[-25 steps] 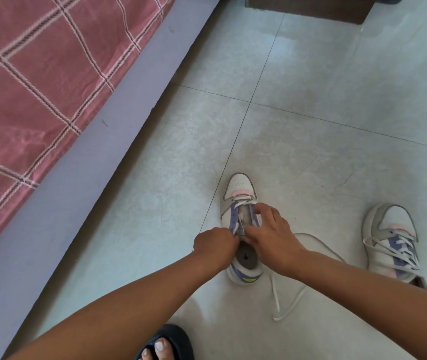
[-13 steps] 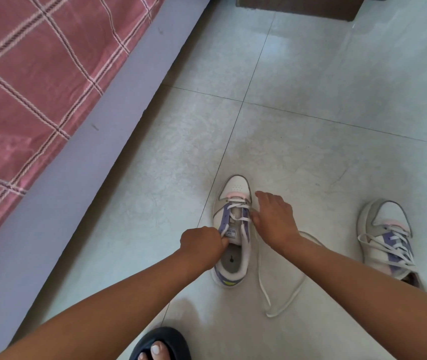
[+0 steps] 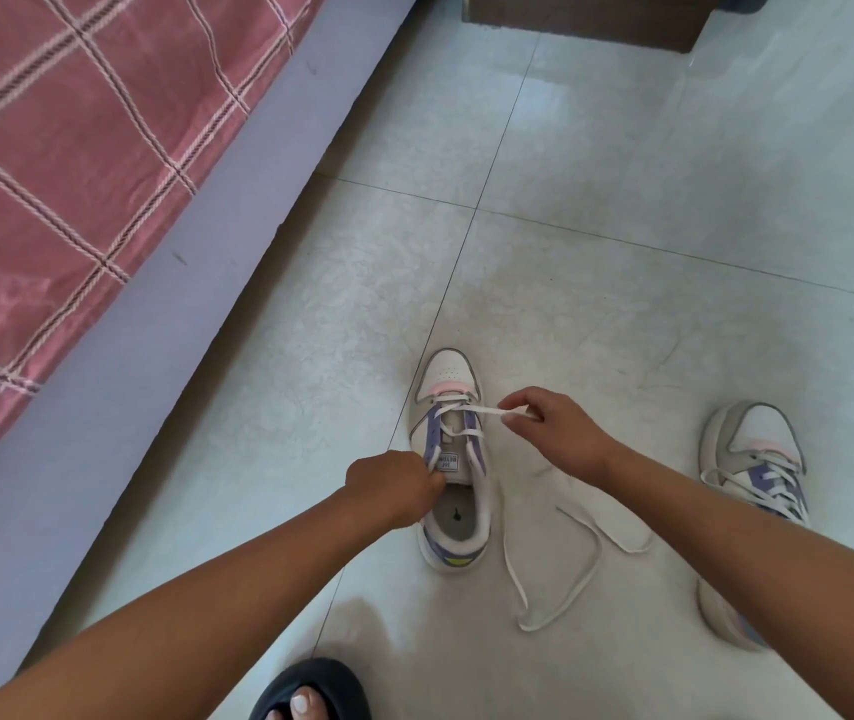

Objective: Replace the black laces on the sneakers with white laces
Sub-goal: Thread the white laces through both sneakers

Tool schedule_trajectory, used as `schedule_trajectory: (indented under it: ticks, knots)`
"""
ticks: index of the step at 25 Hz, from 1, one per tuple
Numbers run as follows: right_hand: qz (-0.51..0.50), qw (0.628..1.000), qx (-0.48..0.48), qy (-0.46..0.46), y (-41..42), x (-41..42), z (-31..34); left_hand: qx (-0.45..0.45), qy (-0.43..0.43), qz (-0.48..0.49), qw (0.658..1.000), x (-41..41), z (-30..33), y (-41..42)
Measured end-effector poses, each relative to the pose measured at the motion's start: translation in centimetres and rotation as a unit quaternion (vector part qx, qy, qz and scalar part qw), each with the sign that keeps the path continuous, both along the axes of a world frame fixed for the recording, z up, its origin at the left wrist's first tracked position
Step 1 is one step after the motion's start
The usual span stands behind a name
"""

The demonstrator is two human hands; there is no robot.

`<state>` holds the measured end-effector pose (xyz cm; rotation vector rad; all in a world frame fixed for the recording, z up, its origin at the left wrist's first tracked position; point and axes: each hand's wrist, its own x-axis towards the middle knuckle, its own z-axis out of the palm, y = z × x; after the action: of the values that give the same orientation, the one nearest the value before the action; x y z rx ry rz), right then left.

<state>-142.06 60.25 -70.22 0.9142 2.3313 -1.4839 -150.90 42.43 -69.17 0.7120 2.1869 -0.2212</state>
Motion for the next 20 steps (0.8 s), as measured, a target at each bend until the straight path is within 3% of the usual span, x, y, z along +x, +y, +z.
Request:
schedule_trajectory:
  ticks: [3,6,9,13,16,18,20]
  knots:
    - [0.175,0.946,0.272,-0.034,1.4,0.8,0.0,0.031,0.059,-0.008,0.998,0.2,0.6,0.3]
    - [0.193,0.908,0.369,-0.035,1.8,1.1,0.1,0.157,0.152,-0.093,0.971,-0.6,1.0,1.7]
    - [0.132,0.931,0.340,-0.020,3.0,1.6,0.2,0.162,0.147,-0.183,0.959,-1.2,1.0,3.2]
    - [-0.050,0.974,0.216,0.036,5.8,1.9,0.5,0.230,0.077,-0.203,0.949,-1.7,2.2,2.7]
    - [-0.172,0.975,0.113,0.081,7.5,2.0,1.0,0.266,-0.004,-0.232,0.936,-0.8,4.4,0.5]
    - [-0.200,0.969,0.098,0.107,8.2,2.1,1.3,0.234,-0.039,-0.322,0.917,0.9,5.5,-1.0]
    - [-0.179,0.967,0.131,0.128,8.3,2.3,1.7,0.219,-0.083,-0.334,0.913,2.0,5.9,-1.2]
